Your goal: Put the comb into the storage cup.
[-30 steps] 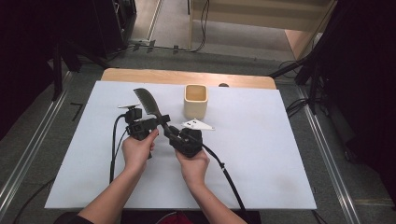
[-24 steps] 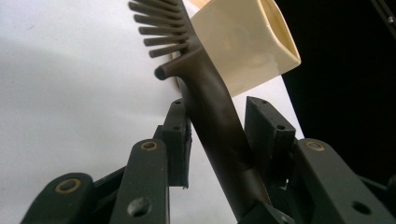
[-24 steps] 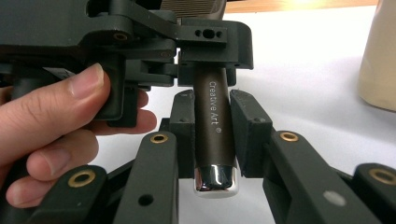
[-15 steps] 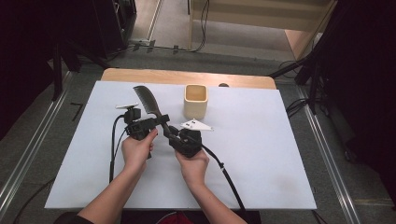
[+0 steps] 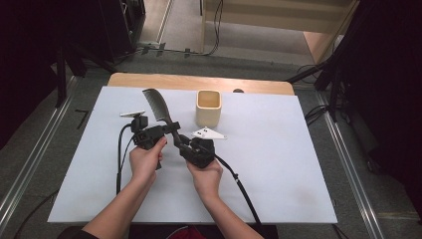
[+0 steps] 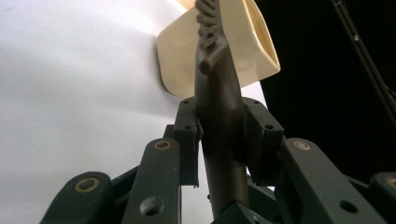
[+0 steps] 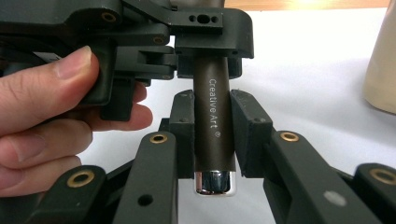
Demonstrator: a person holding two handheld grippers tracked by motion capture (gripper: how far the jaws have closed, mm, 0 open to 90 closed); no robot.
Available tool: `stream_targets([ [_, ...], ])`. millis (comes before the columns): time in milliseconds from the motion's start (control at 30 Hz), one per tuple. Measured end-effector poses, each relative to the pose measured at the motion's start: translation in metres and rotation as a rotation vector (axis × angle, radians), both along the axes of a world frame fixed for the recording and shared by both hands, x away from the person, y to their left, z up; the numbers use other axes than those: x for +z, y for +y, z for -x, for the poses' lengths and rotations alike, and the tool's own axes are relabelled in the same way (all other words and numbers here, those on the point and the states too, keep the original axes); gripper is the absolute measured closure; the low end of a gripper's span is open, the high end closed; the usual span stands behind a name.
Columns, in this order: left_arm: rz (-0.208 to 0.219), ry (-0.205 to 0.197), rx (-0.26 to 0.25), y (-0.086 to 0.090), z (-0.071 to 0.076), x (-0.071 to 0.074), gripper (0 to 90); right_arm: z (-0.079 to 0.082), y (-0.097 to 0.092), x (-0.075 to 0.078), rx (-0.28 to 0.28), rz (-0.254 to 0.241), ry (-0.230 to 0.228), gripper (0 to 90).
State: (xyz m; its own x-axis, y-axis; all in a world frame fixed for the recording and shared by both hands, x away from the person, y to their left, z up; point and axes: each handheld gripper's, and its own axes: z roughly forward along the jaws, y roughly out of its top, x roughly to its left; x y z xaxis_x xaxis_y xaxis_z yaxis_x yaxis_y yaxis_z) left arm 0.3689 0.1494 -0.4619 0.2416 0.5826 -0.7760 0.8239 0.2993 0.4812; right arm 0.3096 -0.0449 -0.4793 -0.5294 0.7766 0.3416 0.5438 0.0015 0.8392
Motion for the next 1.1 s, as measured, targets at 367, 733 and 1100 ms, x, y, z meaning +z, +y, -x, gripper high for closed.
stream_targets([
  [367, 0.011, -0.004, -0.009, -0.001, 0.001, 0.002, 73.2, -0.002, -0.001, 0.001, 0.038, 0.002, 0.02, 62.3],
  [733, -0.04, -0.039, -0.007, 0.001, 0.0, 0.005, 73.2, -0.001, -0.006, 0.007, 0.083, 0.011, 0.063, 38.2],
  [1100, -0.146, -0.112, -0.038, 0.0, -0.003, 0.011, 73.2, -0.004, -0.017, 0.013, 0.158, 0.048, 0.118, 32.2],
])
